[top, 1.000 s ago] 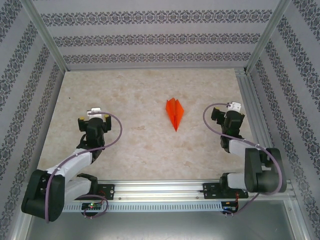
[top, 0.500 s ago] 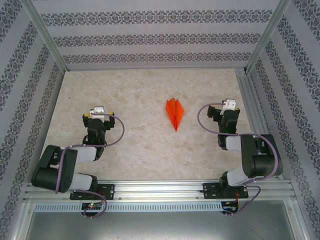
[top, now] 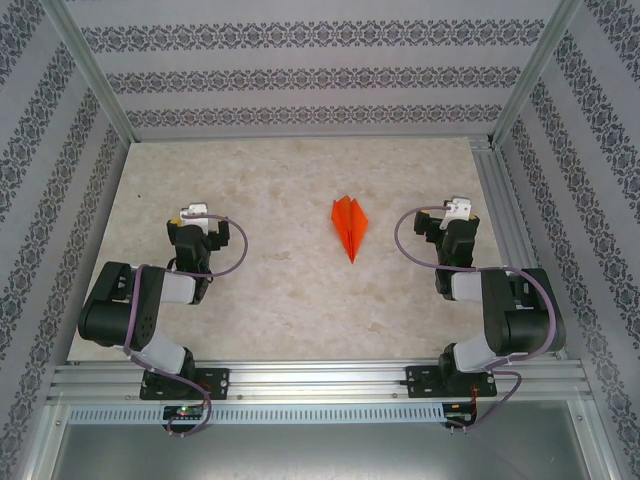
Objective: Fold a paper plane with a square sheet of paper (fold left side to right side)
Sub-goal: Reset both arms
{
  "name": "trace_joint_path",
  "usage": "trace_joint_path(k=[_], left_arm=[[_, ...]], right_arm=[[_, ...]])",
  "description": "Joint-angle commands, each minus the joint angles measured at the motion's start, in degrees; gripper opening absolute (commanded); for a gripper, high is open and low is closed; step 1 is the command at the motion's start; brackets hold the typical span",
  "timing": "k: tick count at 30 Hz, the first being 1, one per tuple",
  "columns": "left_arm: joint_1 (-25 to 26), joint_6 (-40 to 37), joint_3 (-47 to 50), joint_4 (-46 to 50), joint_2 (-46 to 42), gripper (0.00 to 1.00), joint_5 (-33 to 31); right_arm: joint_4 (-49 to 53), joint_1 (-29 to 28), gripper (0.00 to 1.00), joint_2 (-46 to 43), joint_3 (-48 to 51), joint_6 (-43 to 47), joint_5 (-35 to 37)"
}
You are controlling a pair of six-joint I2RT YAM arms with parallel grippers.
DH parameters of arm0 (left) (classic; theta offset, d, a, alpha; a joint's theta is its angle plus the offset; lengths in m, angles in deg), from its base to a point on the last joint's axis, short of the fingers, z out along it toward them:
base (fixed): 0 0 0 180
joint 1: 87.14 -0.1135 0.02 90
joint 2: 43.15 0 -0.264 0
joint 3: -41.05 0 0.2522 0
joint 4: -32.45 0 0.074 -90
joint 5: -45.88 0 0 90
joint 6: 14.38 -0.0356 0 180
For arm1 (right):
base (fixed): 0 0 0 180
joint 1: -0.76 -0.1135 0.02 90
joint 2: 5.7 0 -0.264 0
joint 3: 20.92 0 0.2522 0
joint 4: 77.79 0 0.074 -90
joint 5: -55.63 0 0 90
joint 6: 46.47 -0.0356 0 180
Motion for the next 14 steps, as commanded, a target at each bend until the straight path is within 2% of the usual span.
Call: trace_joint_path(k=[1,14], left_arm=[[-0.5,1.0,-0.5,0.7,-0.5,1.00,1.6],[-0.4,0.7,-0.7,1.0,-0.5,1.00,2.6]], right_arm=[[-1.9,0.4,0.98,-0.3,-0.3,1.0,-1.5],[-1.7,0.4,0.98,-0.3,-0.4,1.1,-2.0]])
